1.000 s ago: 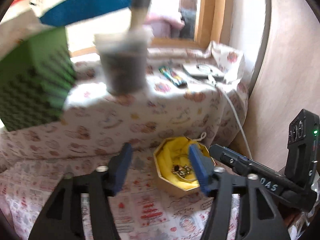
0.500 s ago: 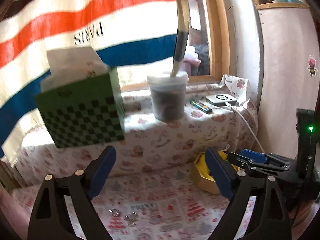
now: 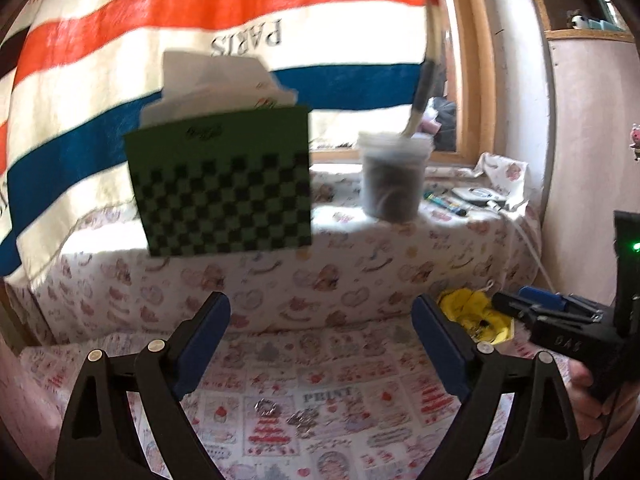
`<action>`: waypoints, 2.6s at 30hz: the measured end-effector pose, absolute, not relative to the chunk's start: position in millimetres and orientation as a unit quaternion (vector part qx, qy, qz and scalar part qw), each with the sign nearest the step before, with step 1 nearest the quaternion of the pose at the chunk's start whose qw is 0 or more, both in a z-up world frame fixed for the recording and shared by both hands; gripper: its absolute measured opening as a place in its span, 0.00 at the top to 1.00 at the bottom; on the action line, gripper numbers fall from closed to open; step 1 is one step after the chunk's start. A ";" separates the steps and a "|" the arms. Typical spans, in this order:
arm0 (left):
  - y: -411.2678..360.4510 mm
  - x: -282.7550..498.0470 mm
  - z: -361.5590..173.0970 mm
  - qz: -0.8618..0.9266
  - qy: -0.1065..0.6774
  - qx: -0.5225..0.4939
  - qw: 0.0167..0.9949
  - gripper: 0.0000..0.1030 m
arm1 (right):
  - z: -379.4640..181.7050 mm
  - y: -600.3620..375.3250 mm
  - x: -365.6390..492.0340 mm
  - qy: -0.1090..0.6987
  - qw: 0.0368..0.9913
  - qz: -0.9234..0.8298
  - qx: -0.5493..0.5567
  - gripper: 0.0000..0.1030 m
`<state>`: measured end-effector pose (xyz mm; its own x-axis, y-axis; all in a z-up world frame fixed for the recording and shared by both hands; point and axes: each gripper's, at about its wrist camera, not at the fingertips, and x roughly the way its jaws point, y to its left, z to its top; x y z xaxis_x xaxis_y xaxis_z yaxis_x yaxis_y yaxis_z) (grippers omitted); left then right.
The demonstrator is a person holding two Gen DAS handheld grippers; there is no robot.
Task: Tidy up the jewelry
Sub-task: 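Withdraw both open tools from the box toward the remaining jewelry, then close the left tool on the clear-stone silver ring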
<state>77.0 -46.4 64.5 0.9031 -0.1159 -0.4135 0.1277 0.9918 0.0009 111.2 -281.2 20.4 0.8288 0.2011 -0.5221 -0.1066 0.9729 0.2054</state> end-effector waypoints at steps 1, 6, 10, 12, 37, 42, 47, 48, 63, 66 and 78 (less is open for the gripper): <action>-42.9 79.0 58.7 -0.063 0.218 0.013 0.974 0.12 | 18.2 -279.3 111.4 0.280 0.953 0.079 0.082 0.38; -27.7 97.8 24.9 -0.054 0.271 0.006 0.961 0.12 | 11.1 -272.8 113.0 0.274 0.957 0.059 0.071 0.19; -12.3 118.1 -0.4 -0.030 0.331 0.003 0.943 0.12 | 5.9 -268.4 114.0 0.269 0.960 0.042 0.063 0.06; -2.6 126.9 -11.4 -0.026 0.365 -0.018 0.930 0.13 | 3.0 -266.2 115.3 0.272 0.960 0.037 0.056 0.04; 12.0 149.9 -57.2 -0.049 0.470 -0.058 0.879 0.72 | -10.1 -262.5 125.7 0.314 0.948 0.023 0.041 0.04; 2.4 154.0 -58.5 -0.038 0.465 -0.015 0.884 0.81 | -7.1 -258.4 125.1 0.322 0.946 0.025 0.039 0.04; -2.2 145.8 -45.0 0.013 0.433 0.019 0.901 0.81 | 0.4 -246.8 117.4 0.312 0.949 0.024 0.020 0.04; -0.4 142.4 -37.8 0.010 0.422 0.013 0.906 0.81 | 0.9 -244.4 117.2 0.313 0.949 0.025 0.019 0.04; 65.8 133.1 -4.3 0.028 0.386 -0.088 0.918 0.81 | -13.0 -141.1 142.8 0.424 0.898 0.100 -0.055 0.04; 77.5 135.4 -7.2 0.033 0.388 -0.102 0.915 0.81 | -14.4 -119.4 146.7 0.435 0.890 0.123 -0.059 0.05; 88.8 135.1 -12.1 0.056 0.393 -0.117 0.910 0.81 | -55.7 -60.4 166.3 0.494 0.853 0.138 -0.095 0.49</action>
